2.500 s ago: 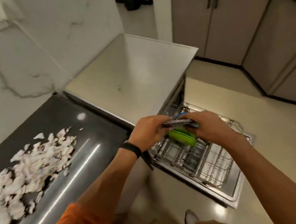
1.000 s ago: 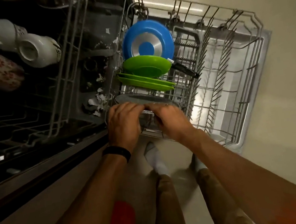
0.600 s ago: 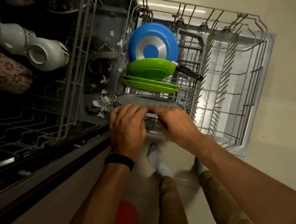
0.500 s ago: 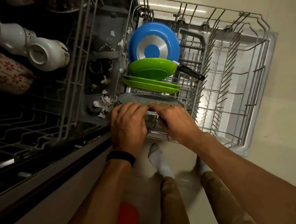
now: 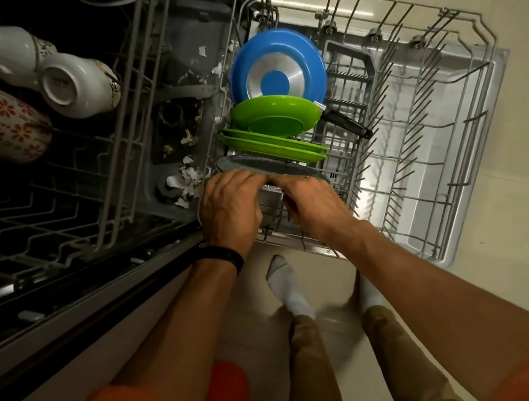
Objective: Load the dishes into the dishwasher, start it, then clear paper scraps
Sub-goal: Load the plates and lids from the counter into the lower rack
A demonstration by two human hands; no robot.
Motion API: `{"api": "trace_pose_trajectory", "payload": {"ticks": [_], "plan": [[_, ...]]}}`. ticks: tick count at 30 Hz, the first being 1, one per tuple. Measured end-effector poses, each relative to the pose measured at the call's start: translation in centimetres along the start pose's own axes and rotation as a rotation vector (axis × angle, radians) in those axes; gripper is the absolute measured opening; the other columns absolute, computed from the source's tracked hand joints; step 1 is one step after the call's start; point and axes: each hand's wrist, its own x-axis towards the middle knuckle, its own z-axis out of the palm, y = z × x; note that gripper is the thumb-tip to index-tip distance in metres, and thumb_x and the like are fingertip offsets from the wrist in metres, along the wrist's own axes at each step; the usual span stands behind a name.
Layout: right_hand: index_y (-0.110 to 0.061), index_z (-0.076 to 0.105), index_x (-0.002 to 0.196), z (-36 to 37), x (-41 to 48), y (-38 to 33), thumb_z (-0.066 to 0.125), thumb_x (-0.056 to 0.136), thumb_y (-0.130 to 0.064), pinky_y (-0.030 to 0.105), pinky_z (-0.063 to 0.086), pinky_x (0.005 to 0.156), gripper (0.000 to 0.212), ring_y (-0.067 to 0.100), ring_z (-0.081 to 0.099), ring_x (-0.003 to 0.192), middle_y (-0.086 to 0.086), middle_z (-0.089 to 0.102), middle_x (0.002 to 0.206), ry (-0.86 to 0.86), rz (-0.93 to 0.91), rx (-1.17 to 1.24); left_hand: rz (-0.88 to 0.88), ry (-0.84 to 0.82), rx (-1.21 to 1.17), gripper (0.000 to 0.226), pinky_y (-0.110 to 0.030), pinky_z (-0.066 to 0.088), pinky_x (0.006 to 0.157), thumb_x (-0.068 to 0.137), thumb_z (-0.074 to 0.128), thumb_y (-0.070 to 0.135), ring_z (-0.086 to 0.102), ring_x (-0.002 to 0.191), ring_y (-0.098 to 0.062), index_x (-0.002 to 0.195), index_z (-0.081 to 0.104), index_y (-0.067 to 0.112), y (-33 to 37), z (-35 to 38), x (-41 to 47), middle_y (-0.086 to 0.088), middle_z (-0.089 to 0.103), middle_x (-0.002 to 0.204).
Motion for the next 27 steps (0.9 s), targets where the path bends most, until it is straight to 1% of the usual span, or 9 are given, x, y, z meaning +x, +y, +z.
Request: {"api": "trace_pose_trajectory", "payload": {"ticks": [4,7,10,12,14,19,23,25,27], "plan": [[-0.022,0.044,0.152,0.0,0.9,0.1,0.055,0.097,-0.007,0.024,0.032,0.071,0.057,0.022,0.061,0.087,0.011,0.069,0.122,-0.05,0.024,-0.022,-0.01,-0.038,0.0,0.04,-0.041,0.046,0.097,0.083,0.063,-0.008,0.065,0.105,-0.027,0.112,0.074,0.017,-0.5,0.2,1.0,-0.004,0.073,0.107],[-0.025,0.043,0.153,0.7,1.8,0.3,0.05,0.098,0.001,0.028,0.034,0.068,0.061,0.016,0.056,0.079,0.009,0.07,0.117,-0.051,0.046,-0.053,-0.021,-0.058,0.011,0.039,-0.042,0.048,0.099,0.085,0.063,-0.008,0.065,0.108,-0.027,0.114,0.073,0.017,-1.0,0.3,1.5,-0.005,0.073,0.109],[-0.025,0.043,0.151,1.6,2.6,0.5,0.048,0.099,0.002,0.035,0.042,0.067,0.059,0.022,0.064,0.081,0.01,0.071,0.113,-0.09,0.041,-0.05,-0.054,-0.097,0.002,0.037,-0.046,0.052,0.097,0.09,0.059,-0.007,0.064,0.11,-0.03,0.115,0.073,0.016,-1.5,-0.2,2.0,-0.007,0.072,0.111],[-0.024,0.045,0.149,2.0,3.0,0.5,0.048,0.1,0.0,0.04,0.054,0.075,0.054,0.025,0.068,0.089,0.009,0.07,0.12,-0.101,0.036,-0.028,-0.109,-0.131,0.022,0.035,-0.046,0.054,0.094,0.093,0.059,-0.004,0.064,0.112,-0.031,0.118,0.072,0.017,-1.9,-0.4,2.4,-0.009,0.071,0.116],[-0.021,0.05,0.143,2.1,3.1,0.7,0.052,0.099,-0.003,0.042,0.056,0.086,0.047,0.026,0.069,0.099,0.009,0.068,0.127,-0.088,0.045,-0.018,-0.14,-0.15,0.048,0.034,-0.047,0.054,0.094,0.095,0.058,-0.003,0.064,0.113,-0.032,0.121,0.07,0.016,-2.2,-0.3,2.8,-0.01,0.07,0.121],[-0.015,0.059,0.132,1.3,1.7,2.8,0.054,0.103,-0.018,0.047,0.056,0.087,0.03,0.03,0.067,0.1,0.01,0.069,0.124,0.002,0.057,-0.129,-0.175,-0.145,0.053,0.037,-0.046,0.053,0.097,0.098,0.053,-0.001,0.064,0.115,-0.035,0.124,0.07,0.018,-2.9,0.0,4.0,-0.012,0.069,0.125],[-0.015,0.055,0.141,0.8,-0.1,3.8,0.042,0.109,-0.033,0.044,0.056,0.092,0.039,0.029,0.065,0.114,0.008,0.066,0.135,0.024,0.015,-0.112,-0.231,-0.188,0.082,0.039,-0.044,0.05,0.099,0.102,0.047,0.001,0.061,0.118,-0.037,0.131,0.068,0.017,-3.4,0.0,4.7,-0.017,0.065,0.13],[-0.016,0.053,0.144,0.8,0.0,3.9,0.044,0.109,-0.029,0.046,0.057,0.092,0.038,0.03,0.066,0.115,0.008,0.065,0.137,0.038,0.006,-0.141,-0.203,-0.184,0.049,0.039,-0.043,0.05,0.1,0.1,0.05,-0.002,0.061,0.118,-0.035,0.129,0.069,0.015,-3.7,0.3,4.8,-0.016,0.066,0.129],[-0.016,0.053,0.144,1.0,0.3,3.9,0.049,0.108,-0.02,0.047,0.059,0.086,0.037,0.031,0.069,0.106,0.009,0.067,0.132,0.062,0.013,-0.174,-0.089,-0.165,0.019,0.035,-0.045,0.05,0.099,0.094,0.057,-0.005,0.061,0.114,-0.034,0.12,0.072,0.012,-4.0,0.5,4.5,-0.014,0.069,0.119]]}}
